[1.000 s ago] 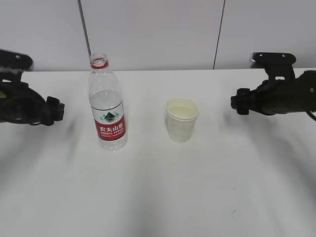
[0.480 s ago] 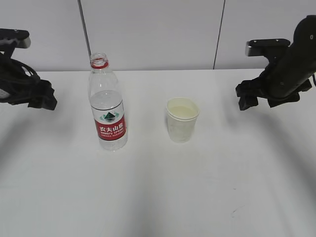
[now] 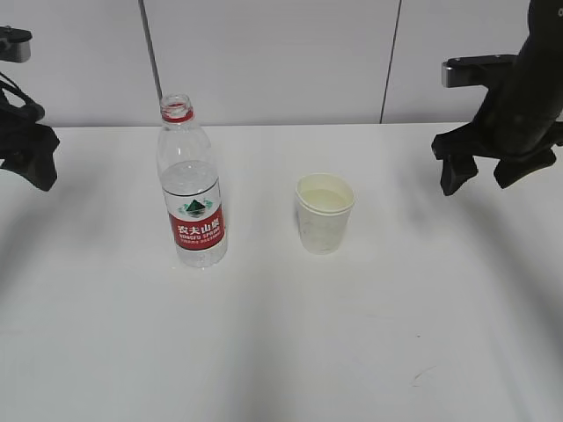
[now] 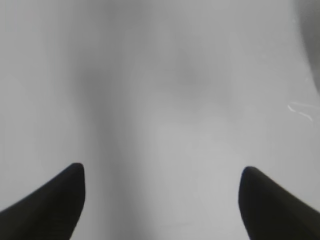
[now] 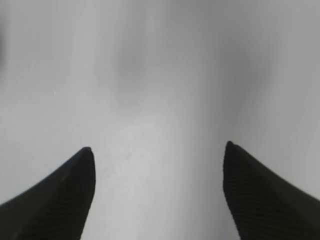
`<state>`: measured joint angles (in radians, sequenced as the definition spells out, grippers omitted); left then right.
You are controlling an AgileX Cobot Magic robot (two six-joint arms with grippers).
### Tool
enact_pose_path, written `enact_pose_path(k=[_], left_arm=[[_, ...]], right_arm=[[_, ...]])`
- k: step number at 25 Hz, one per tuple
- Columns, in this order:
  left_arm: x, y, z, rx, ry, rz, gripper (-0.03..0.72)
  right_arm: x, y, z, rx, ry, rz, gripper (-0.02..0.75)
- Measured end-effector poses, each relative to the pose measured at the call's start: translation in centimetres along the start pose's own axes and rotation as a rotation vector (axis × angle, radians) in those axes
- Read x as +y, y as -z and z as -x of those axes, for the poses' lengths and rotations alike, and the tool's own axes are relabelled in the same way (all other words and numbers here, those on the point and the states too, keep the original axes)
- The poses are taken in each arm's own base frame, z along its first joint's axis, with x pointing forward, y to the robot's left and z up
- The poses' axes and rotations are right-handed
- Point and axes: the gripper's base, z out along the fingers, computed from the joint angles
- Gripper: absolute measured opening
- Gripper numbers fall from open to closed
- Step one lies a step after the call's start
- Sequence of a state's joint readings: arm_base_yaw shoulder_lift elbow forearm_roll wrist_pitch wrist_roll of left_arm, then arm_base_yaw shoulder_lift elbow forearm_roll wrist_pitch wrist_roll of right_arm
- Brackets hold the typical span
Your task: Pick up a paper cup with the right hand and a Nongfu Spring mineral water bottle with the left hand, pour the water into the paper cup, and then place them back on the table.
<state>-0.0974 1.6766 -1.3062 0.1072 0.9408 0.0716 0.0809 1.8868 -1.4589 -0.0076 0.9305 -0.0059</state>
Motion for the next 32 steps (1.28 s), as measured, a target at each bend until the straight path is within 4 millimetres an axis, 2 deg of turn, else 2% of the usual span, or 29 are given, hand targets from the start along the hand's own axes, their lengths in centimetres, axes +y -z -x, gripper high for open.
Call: enact_pose_path(k=[4, 13, 20, 26, 32], left_arm=[[0.1, 0.1, -0.5, 0.06, 0.007, 0.01, 0.573], [0.1, 0.6, -1.7, 0.181, 0.007, 0.01, 0.573], [0.2, 3.3, -2.6, 0.152, 0.015, 0.016, 0.573], [-0.1, 4.6, -6.0, 0.156, 0.017, 0.015, 0.571], [-0.7, 6.0, -8.7, 0.13, 0.056, -0.021, 0.571]], right_arm=[[0.0, 0.8, 0.1, 0.042, 0.019, 0.0, 0.588], [-0.1, 1.3, -0.9, 0.16, 0.05, -0.002, 0.588], [0.0, 4.2, -1.6, 0.157, 0.063, 0.013, 0.588], [0.3, 6.8, -2.7, 0.11, 0.059, 0.035, 0.588], [0.3, 8.9, -5.2, 0.096, 0.059, 0.037, 0.588]])
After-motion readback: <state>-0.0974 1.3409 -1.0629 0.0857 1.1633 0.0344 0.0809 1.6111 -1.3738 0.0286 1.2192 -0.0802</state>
